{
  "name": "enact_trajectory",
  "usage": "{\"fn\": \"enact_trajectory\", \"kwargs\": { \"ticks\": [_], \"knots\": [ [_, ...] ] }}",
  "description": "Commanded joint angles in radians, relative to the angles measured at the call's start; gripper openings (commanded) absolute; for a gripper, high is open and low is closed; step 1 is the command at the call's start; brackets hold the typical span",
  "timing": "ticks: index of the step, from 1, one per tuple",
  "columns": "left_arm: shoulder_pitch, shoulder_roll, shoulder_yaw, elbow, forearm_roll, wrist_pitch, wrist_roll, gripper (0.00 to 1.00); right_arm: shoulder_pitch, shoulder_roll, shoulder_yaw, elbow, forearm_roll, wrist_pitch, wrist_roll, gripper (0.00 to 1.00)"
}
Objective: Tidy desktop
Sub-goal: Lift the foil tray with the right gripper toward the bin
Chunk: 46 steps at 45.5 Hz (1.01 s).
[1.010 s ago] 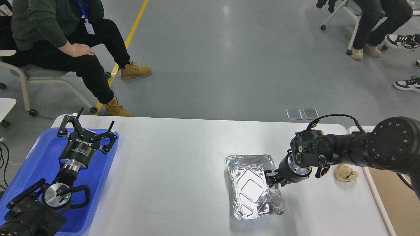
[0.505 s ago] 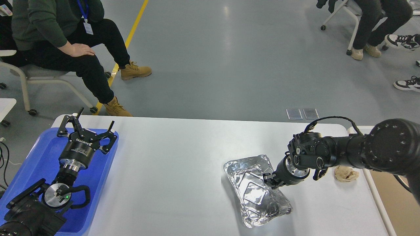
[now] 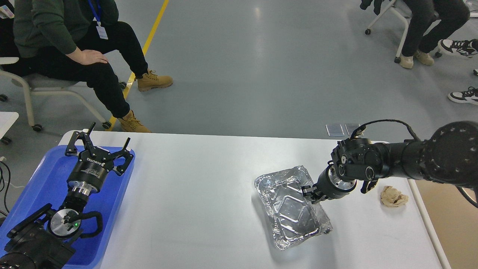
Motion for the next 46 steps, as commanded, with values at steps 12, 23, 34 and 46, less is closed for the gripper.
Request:
{"fn": "enact_trajectory", "kwargs": {
  "ticks": [12, 23, 34, 46],
  "knots": [
    [0.000, 0.000, 0.000, 0.000, 0.000, 0.000, 0.002, 0.99, 0.399, -0.193, -0.118, 0.318, 0.013, 0.085, 0.004, 0.00],
    [0.000, 0.000, 0.000, 0.000, 0.000, 0.000, 0.002, 0.99, 0.733, -0.265, -0.204, 0.531, 0.014, 0.220, 0.004, 0.00],
    [0.002, 0.000, 0.000, 0.000, 0.000, 0.000, 0.002, 0.99, 0.919, -0.292, -0.272, 0.594, 0.031, 0.346, 0.004, 0.00],
    [0.002, 0.002, 0.000, 0.000, 0.000, 0.000, 0.002, 0.99, 1.022, -0.308, -0.315, 0.608, 0.031, 0.409, 0.004, 0.00]
  ]
}}
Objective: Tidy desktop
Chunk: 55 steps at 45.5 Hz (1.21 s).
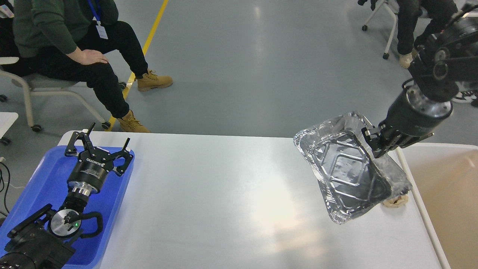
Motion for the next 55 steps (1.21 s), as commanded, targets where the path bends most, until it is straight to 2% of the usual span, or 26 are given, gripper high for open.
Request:
{"fn": "enact_trajectory", "kwargs": {
  "ticks": [1, 6, 10, 15, 27, 36, 42, 51, 55],
  "knots": [
    [0.000, 0.001, 0.000, 0.000, 0.000, 0.000, 0.000, 0.99, 0.121, -0.020, -0.045, 0.033, 0.003, 0.070, 0.000, 0.00],
    [-0.001, 0.000, 0.000, 0.000, 0.000, 0.000, 0.000, 0.99, 0.132, -0.042, -0.054, 0.026, 0.001, 0.067, 0.000, 0.00],
    [-0.001, 0.000, 0.000, 0.000, 0.000, 0.000, 0.000, 0.99, 0.135, -0.109, -0.072, 0.012, -0.016, 0.059, -0.001, 0.00],
    [0.000, 0.001, 0.000, 0.000, 0.000, 0.000, 0.000, 0.99, 0.120, -0.167, -0.098, -0.066, -0.022, 0.024, -0.001, 0.00],
    [0.000, 0.001, 0.000, 0.000, 0.000, 0.000, 0.000, 0.99, -0.050, -0.338, -0.111, -0.304, -0.022, -0.249, -0.011, 0.00],
    [0.000, 0.000, 0.000, 0.000, 0.000, 0.000, 0.000, 0.99, -0.288, -0.414, -0.045, -0.454, -0.001, -0.525, -0.012, 0.00],
    [0.000, 0.000, 0.000, 0.000, 0.000, 0.000, -0.002, 0.99, -0.471, -0.453, 0.070, -0.532, 0.042, -0.683, -0.021, 0.00],
    [0.000, 0.001, 0.000, 0.000, 0.000, 0.000, -0.002, 0.99, -0.809, -0.456, 0.391, -0.745, 0.162, -0.823, -0.093, 0.00],
    [0.000, 0.001, 0.000, 0.000, 0.000, 0.000, -0.002, 0.99, -0.952, -0.447, 0.562, -0.893, 0.188, -0.840, -0.132, 0.00]
  ]
}}
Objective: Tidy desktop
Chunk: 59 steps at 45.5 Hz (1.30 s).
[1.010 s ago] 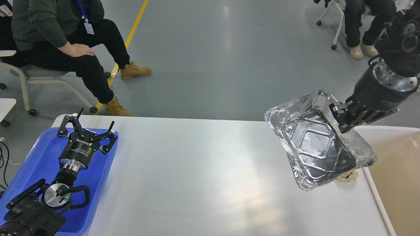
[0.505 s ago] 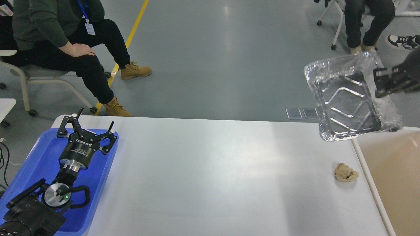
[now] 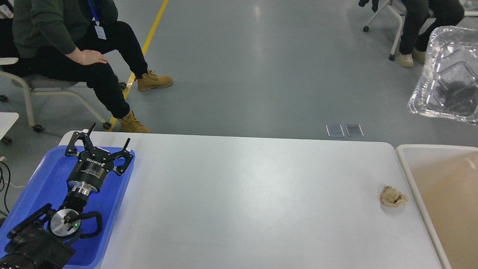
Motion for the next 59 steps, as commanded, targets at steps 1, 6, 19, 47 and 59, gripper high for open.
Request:
{"fn": "enact_trajectory", "kwargs": {
  "ticks": [1, 6, 19, 47, 59],
  "knots": [
    [0.000, 0.000, 0.000, 0.000, 0.000, 0.000, 0.000, 0.99, -0.401, -0.007, 0.395, -0.329, 0.096, -0.150, -0.083, 0.00],
    [0.000, 0.000, 0.000, 0.000, 0.000, 0.000, 0.000, 0.99, -0.594, 0.073, 0.675, -0.556, 0.097, -0.144, -0.131, 0.00],
    [0.000, 0.000, 0.000, 0.000, 0.000, 0.000, 0.000, 0.99, -0.785, 0.223, 0.992, -0.772, 0.102, -0.156, -0.146, 0.00],
    [0.000, 0.000, 0.000, 0.000, 0.000, 0.001, -0.002, 0.99, -1.035, 0.259, 1.199, -0.772, 0.102, -0.185, -0.134, 0.00],
    [0.000, 0.000, 0.000, 0.000, 0.000, 0.001, -0.002, 0.99, -1.062, 0.260, 1.207, -0.771, 0.103, -0.182, -0.129, 0.00]
  ]
}}
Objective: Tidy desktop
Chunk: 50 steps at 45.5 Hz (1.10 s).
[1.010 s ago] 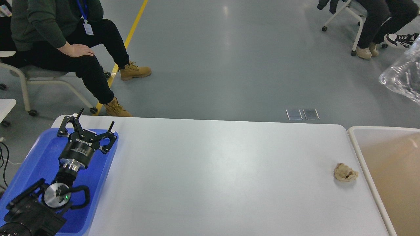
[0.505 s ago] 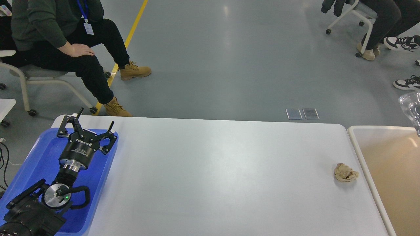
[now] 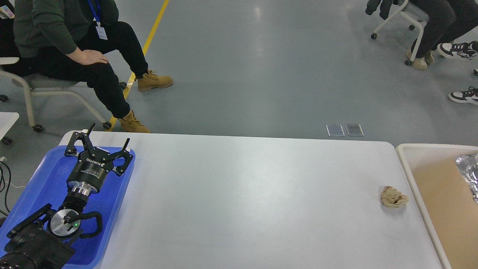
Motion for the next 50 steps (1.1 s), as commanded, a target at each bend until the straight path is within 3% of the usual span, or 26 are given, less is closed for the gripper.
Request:
{"fn": "enact_trajectory", "kwargs": {
  "ticks": [1, 5, 8, 14, 20, 36, 50],
  "knots": [
    [0.000, 0.000, 0.000, 0.000, 0.000, 0.000, 0.001, 0.99, -0.037, 0.003, 0.019, -0.002, 0.002, 0.002, 0.004, 0.03],
    [0.000, 0.000, 0.000, 0.000, 0.000, 0.000, 0.001, 0.99, -0.040, 0.003, 0.019, -0.001, 0.002, 0.002, 0.007, 0.37],
    [0.000, 0.000, 0.000, 0.000, 0.000, 0.000, -0.001, 0.99, -0.043, 0.003, 0.019, -0.001, 0.002, 0.003, 0.010, 0.68],
    [0.000, 0.000, 0.000, 0.000, 0.000, 0.000, 0.001, 0.99, -0.048, 0.003, 0.021, -0.001, 0.002, 0.006, 0.011, 0.88],
    [0.000, 0.000, 0.000, 0.000, 0.000, 0.000, 0.001, 0.99, -0.048, 0.003, 0.022, -0.001, 0.002, 0.009, 0.011, 0.97],
    [0.000, 0.000, 0.000, 0.000, 0.000, 0.000, 0.001, 0.99, -0.025, -0.009, 0.019, 0.001, 0.000, 0.028, 0.010, 0.99],
    [-0.002, 0.000, 0.000, 0.000, 0.000, 0.000, 0.001, 0.99, 0.145, -0.031, -0.076, 0.090, -0.028, 0.049, 0.001, 0.99]
  ]
}}
